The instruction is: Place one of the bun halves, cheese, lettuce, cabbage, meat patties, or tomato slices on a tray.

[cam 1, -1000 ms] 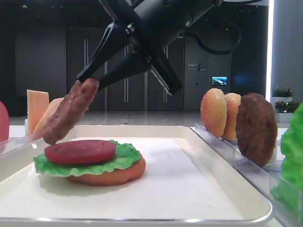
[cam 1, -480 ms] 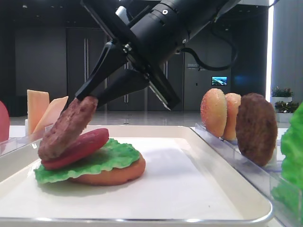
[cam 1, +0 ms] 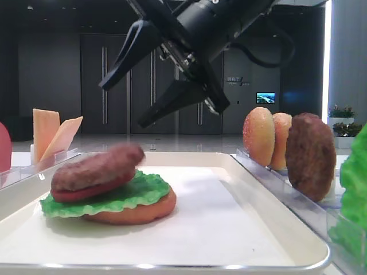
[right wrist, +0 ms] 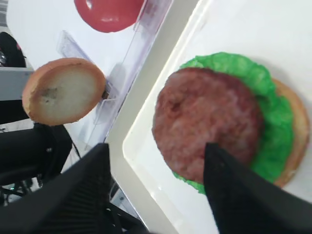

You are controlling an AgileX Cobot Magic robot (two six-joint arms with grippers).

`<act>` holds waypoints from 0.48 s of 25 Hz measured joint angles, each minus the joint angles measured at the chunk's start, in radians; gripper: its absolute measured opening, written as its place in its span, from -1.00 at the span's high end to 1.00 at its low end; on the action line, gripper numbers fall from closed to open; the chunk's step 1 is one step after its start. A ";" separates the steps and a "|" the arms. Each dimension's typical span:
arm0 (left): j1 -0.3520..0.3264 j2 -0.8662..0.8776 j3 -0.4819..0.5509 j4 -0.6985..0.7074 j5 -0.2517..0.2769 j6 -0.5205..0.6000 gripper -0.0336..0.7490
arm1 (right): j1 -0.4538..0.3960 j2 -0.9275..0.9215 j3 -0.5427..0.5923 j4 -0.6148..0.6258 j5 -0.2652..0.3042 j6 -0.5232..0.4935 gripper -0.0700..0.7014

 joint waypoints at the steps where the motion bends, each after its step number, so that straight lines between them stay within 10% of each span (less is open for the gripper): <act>1: 0.000 0.000 0.000 0.000 0.000 0.000 -0.29 | 0.000 0.000 -0.052 -0.048 0.028 0.044 -0.23; 4: 0.000 0.000 0.000 0.000 0.000 0.000 -0.29 | 0.003 0.000 -0.224 -0.235 0.128 0.255 -0.24; 12: 0.000 0.000 0.000 0.000 0.000 0.000 -0.29 | 0.072 -0.005 -0.481 -0.767 0.147 0.614 -0.20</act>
